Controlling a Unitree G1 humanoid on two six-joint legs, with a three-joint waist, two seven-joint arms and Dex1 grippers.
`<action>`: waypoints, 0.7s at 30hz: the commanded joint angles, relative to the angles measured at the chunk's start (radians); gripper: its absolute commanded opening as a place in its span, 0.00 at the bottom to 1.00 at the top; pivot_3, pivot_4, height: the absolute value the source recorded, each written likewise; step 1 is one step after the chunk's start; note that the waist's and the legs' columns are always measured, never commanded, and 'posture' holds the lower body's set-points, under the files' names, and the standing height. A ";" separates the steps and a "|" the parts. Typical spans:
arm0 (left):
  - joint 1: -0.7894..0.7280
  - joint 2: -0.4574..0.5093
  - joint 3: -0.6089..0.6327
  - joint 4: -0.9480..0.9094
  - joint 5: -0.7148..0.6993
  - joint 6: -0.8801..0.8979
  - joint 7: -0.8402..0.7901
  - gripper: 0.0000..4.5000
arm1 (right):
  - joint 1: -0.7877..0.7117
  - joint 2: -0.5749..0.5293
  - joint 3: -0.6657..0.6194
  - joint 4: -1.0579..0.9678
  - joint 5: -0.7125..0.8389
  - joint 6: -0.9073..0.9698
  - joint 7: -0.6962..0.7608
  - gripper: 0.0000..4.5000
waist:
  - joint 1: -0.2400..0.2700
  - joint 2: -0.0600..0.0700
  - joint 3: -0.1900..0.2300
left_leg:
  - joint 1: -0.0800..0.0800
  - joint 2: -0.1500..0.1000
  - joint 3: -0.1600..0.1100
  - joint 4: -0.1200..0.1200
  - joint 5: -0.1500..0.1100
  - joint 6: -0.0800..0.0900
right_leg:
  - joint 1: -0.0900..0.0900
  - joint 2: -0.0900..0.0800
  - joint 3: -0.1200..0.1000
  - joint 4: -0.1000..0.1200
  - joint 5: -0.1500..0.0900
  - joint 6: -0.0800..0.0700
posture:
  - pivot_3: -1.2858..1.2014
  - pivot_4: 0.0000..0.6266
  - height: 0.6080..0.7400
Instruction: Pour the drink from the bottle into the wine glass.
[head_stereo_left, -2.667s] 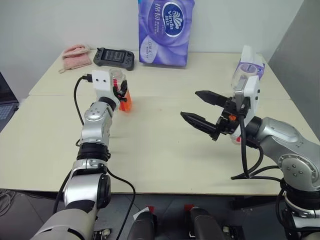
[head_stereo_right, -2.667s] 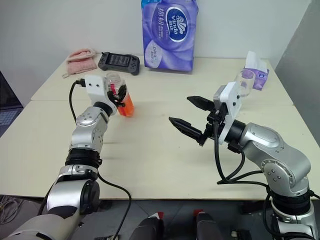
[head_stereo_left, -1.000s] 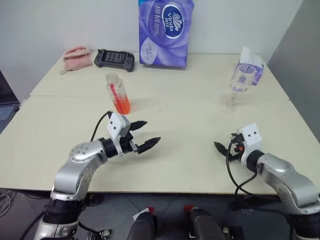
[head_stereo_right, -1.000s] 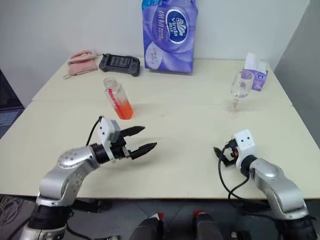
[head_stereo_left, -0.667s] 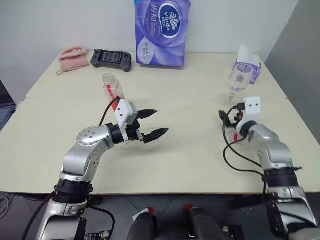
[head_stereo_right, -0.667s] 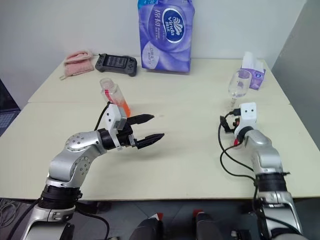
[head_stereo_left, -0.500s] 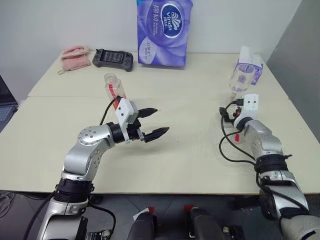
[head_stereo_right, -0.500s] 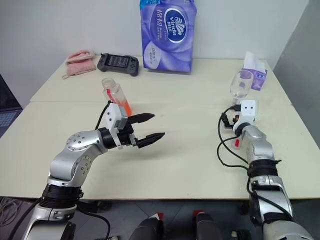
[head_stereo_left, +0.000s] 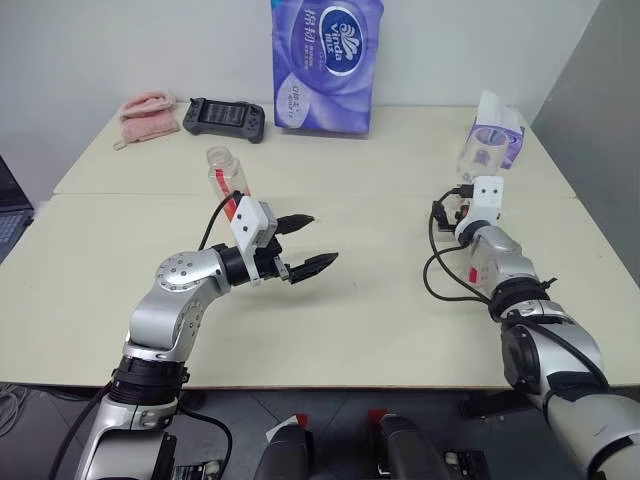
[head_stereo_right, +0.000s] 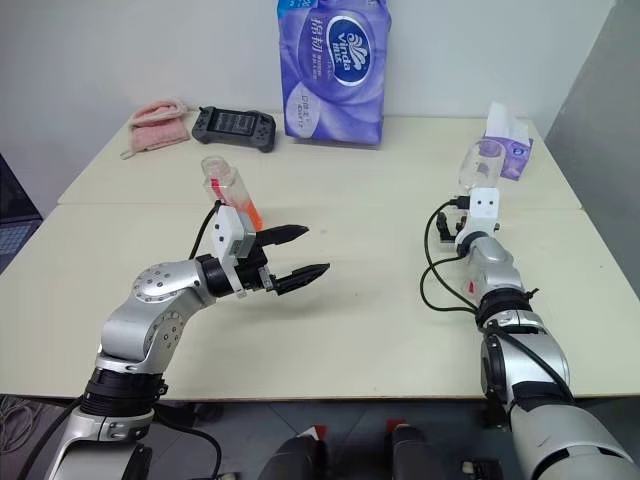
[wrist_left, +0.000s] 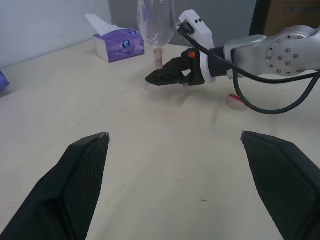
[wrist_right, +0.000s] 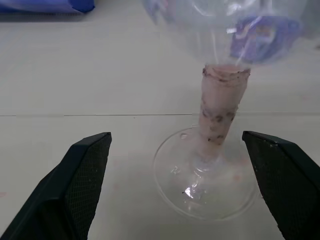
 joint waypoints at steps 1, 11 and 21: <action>-0.018 0.002 0.014 -0.025 -0.003 -0.008 0.007 1.00 | -0.060 0.002 -0.014 0.030 -0.020 -0.061 -0.016 1.00 | 0.000 0.000 0.000 | 0.000 0.000 0.000 0.000 0.000 0.000 | 0.000 0.000 0.000 0.000 0.000 0.000 | 0.52 0.24 1.00; -0.014 0.007 0.019 -0.014 -0.002 -0.017 0.005 1.00 | -0.096 0.005 -0.036 0.084 -0.044 -0.134 -0.068 1.00 | 0.000 0.000 0.000 | 0.000 0.000 -0.001 0.000 0.000 0.000 | 0.000 0.000 0.000 0.000 0.000 0.000 | 0.52 0.24 1.00; -0.016 0.009 0.017 -0.007 0.001 -0.020 0.001 1.00 | -0.098 0.012 -0.053 0.100 -0.041 -0.156 -0.065 0.79 | 0.000 0.000 0.000 | 0.000 0.000 -0.001 0.000 0.000 0.000 | 0.000 0.000 0.000 0.000 0.000 0.000 | 0.52 0.24 1.00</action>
